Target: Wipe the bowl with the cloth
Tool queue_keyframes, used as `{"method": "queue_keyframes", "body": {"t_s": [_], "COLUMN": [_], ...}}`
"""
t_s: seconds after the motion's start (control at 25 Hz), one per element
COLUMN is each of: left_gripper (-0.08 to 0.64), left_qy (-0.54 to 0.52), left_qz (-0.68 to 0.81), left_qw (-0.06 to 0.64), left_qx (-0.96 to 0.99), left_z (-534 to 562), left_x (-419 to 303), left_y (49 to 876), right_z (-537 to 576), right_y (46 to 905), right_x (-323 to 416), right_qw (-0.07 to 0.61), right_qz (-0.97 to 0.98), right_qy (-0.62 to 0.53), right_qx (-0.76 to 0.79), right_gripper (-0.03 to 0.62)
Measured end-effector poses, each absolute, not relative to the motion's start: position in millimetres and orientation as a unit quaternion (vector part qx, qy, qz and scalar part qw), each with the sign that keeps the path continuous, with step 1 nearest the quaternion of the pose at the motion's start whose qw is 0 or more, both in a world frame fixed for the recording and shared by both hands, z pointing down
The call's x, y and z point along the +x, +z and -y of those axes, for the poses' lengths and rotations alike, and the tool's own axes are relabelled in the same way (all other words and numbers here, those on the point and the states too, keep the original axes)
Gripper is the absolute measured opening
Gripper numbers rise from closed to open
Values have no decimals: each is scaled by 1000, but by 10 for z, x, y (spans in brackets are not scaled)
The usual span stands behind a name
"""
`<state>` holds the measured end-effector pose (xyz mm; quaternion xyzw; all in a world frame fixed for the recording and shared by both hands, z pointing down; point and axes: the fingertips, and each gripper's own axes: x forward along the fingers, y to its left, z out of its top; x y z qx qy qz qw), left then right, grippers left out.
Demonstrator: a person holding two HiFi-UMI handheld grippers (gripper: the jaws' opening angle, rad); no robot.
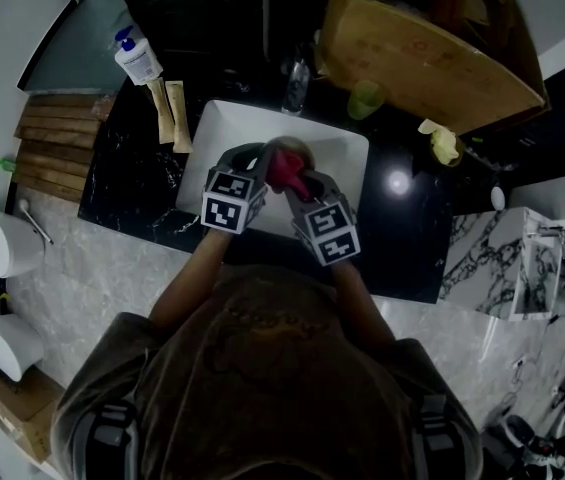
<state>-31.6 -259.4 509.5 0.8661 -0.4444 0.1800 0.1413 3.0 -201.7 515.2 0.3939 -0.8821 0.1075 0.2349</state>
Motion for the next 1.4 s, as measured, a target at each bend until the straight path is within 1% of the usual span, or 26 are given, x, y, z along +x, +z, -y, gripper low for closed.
{"method": "queue_keyframes", "body": {"t_s": [0.24,0.56,0.76,1.08,1.2,1.4], "left_gripper": [25,26,26,25,25,25], "left_qy": [181,184,184,171,168,152], "left_qz": [457,477,492,503,504,502], "left_qw": [154,163,178,183,171,139], "left_qx": [857,844,832,827,830,840], "left_z": [2616,2655,2671,2666,2648,2615], "left_x": [-448,-677,-878,-1016,-1017,-951], "left_y": [5148,5221,5259,5216,5146,4942], "right_z": [2032,2005,2043,2060,2043,2035], "right_y": [5103,5220,5258,5267,5234,4984], "right_x": [229,600,877,1017,1033,1068], "right_qw": [204,208,185,161,149,110], "right_qz": [881,865,848,836,834,835], "right_qy": [124,145,179,201,205,193], "right_qx": [409,433,463,485,490,504], "right_gripper": [58,51,44,41,41,41]}}
